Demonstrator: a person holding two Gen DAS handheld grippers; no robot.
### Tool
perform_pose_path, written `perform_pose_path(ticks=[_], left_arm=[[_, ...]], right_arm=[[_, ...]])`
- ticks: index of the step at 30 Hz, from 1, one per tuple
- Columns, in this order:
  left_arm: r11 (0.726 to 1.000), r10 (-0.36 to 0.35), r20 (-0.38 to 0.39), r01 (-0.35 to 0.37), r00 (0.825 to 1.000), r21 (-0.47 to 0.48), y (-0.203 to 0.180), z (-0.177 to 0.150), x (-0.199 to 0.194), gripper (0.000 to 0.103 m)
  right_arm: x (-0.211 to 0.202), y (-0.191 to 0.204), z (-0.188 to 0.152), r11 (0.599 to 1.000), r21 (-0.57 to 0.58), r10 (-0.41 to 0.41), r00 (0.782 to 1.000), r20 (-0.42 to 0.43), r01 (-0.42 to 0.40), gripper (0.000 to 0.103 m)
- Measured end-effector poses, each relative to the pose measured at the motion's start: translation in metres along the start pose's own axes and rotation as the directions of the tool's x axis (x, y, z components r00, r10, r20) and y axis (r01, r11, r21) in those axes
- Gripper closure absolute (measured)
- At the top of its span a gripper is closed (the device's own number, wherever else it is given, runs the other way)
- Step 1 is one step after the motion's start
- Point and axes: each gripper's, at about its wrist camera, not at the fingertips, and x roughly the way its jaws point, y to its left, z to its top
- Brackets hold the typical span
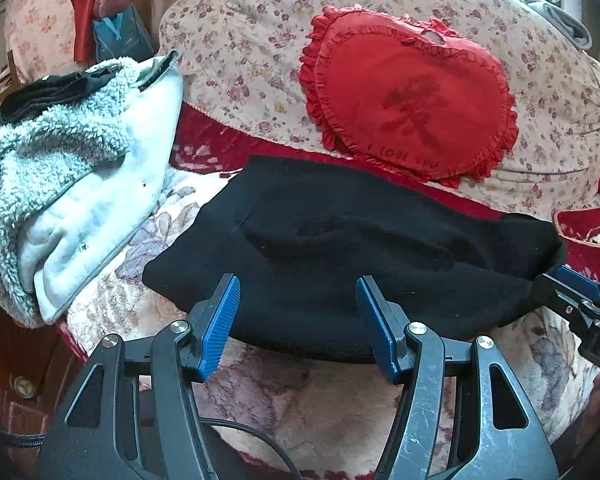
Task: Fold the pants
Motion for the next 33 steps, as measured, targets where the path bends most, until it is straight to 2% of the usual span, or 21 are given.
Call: perform_pose_path(ticks=[7,12,18,23,28,33], left_arm=[[0.999,0.032,-0.022,-0.033,0.999,-0.038,0.021,0.003,0.013,0.043],[0.997,0.059,-0.038,-0.061,0.998,-0.054,0.033,0.003,0.023,0.043],[0.995,0.061,-0.084,-0.068,0.995,-0.077,0.045,-0.008,0.031,0.043],[0.99,0.033,-0.107,-0.047,0.994,-0.133,0.057,-0.013,0.03,0.043],[0.976,-0.008,-0.149,-0.025,0.989,-0.218,0.073,-0.018,0.036,0.043],[0.943,-0.076,-0.174,0.014,0.982,-0.332,0.086,-0.018,0.046,0.043]], right_arm=[[0.004,0.0,0.006,1.0,-0.026,0.004,1.0,-0.012,-0.004,0.037],[0.027,0.0,0.015,0.999,-0.049,-0.025,0.999,-0.046,0.023,0.037],[0.049,-0.004,-0.015,0.998,-0.037,-0.056,0.988,-0.144,0.051,0.037],[0.041,0.008,-0.042,0.991,-0.12,-0.082,0.986,-0.146,0.065,0.037],[0.015,-0.006,-0.033,0.999,-0.031,-0.018,0.995,-0.099,0.015,0.037],[-0.005,-0.025,-0.021,0.997,0.044,-0.064,0.998,-0.024,0.065,0.037]])
